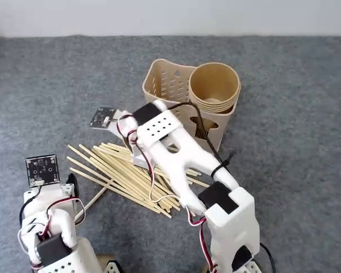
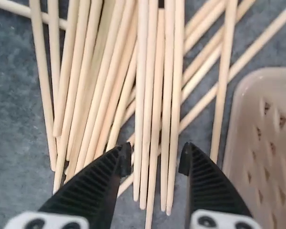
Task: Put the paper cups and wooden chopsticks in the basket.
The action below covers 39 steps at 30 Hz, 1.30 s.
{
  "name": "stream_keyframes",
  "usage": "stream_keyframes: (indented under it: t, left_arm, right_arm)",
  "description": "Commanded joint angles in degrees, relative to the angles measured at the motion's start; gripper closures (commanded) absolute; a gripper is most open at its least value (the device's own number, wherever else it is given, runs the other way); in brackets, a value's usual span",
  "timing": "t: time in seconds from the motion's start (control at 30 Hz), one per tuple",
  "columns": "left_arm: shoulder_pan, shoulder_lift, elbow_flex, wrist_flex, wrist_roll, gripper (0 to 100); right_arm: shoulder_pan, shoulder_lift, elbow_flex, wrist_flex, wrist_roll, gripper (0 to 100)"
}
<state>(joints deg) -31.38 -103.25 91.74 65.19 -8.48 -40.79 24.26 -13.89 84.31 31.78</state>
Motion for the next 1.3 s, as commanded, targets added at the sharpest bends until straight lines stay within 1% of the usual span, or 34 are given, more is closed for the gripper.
stream_keyframes:
  t: [0.0, 0.2, 0.53, 0.6, 0.7, 0.77, 1.13, 1.27]
  left_arm:
    - [-0.26, -1.05, -0.57, -1.32, -0.53, 77]
    - [-0.26, -1.05, -0.48, -1.32, -0.53, 77]
    - [-0.26, -1.05, -0.48, -1.32, -0.53, 77]
    - [-0.18, -1.05, -0.48, -1.32, -0.53, 77]
    - [-0.18, -1.05, -0.48, -1.32, -0.53, 77]
    - [-0.18, -1.05, -0.48, -1.32, -0.53, 77]
    - [-0.18, -1.05, -0.48, -1.32, -0.53, 77]
    - [-0.18, -1.05, -0.48, -1.32, -0.53, 77]
  right_arm:
    - [-1.63, 0.40, -0.44, -2.42, 0.70, 81.5]
    - [-1.98, 4.62, -0.53, -7.34, 0.62, 81.5]
    - [-2.33, 9.36, -0.70, -11.65, 0.70, 81.6]
    - [-2.33, 10.07, -0.70, -11.82, 0.70, 84.9]
    - [-2.42, 10.42, -0.70, -11.91, 0.70, 93.5]
    - [-2.51, 10.42, -0.70, -11.91, 0.70, 97.2]
    - [-2.33, 9.89, -0.70, -11.30, 0.79, 98.2]
    - [-2.15, 6.37, -0.70, -10.07, 0.79, 99.0]
